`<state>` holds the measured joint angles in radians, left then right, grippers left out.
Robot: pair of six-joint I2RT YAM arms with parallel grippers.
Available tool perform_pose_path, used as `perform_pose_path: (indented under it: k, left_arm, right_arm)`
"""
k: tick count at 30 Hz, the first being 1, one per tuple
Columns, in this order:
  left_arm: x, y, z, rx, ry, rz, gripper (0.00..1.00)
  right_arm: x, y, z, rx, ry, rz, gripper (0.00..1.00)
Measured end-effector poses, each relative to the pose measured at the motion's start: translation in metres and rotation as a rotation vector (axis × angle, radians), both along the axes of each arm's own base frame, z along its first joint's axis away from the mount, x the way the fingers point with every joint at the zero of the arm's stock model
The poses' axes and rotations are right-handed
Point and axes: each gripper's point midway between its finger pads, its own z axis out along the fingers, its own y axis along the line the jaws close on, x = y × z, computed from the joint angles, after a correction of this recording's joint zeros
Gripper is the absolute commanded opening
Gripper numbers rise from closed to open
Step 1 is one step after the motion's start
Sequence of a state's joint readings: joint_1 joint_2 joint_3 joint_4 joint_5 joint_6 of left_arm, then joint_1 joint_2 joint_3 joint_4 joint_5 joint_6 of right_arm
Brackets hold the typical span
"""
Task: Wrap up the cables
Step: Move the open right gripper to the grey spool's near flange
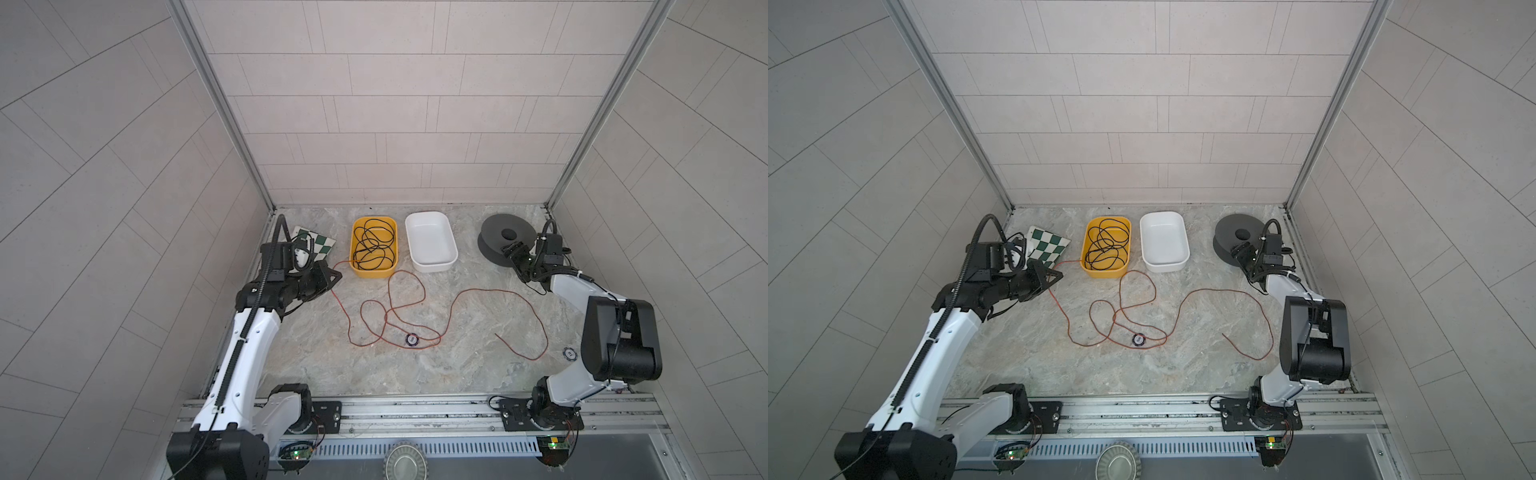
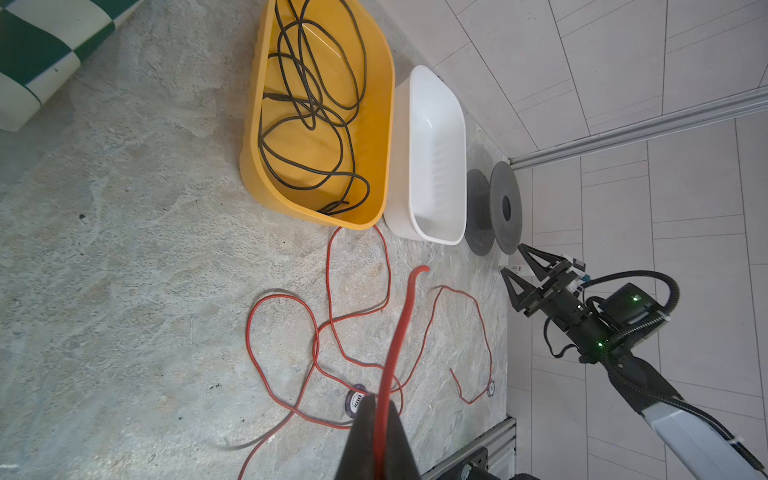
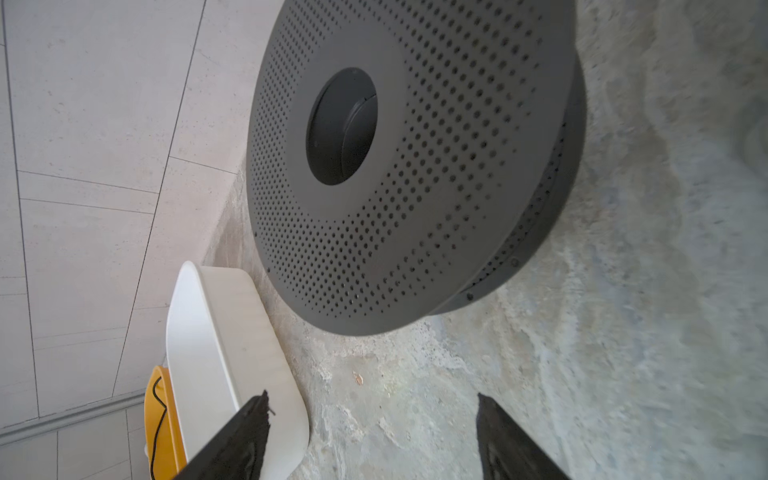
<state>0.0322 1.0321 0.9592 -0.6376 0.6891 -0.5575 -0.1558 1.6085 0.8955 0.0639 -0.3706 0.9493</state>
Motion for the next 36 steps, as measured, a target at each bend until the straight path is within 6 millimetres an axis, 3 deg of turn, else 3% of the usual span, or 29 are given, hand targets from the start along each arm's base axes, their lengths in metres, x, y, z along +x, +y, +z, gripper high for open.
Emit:
perform_pose_path:
  k: [6, 15, 25, 33, 36]
  left_arm:
    - [0.000, -0.001, -0.001, -0.008, 0.006, 0.002, 0.00]
    - [-0.001, -0.001, 0.001, -0.010, 0.002, 0.003, 0.00]
    - [-0.001, -0.001, 0.001, -0.009, 0.000, 0.004, 0.00]
    - [-0.001, -0.001, 0.001, -0.012, 0.000, 0.007, 0.00]
    - [-0.001, -0.001, 0.001, -0.013, 0.001, 0.008, 0.00]
  right_arm:
    - [0.018, 0.008, -0.023, 0.004, 0.017, 0.006, 0.73]
    - [0.049, 0.004, -0.015, -0.027, -0.029, -0.017, 0.70]
    - [0.057, -0.001, -0.026, -0.041, -0.026, -0.051, 0.62]
    - [0.060, -0.005, -0.024, -0.040, -0.046, -0.079, 0.50]
    - [0.061, -0.006, -0.022, -0.044, -0.054, -0.085, 0.39]
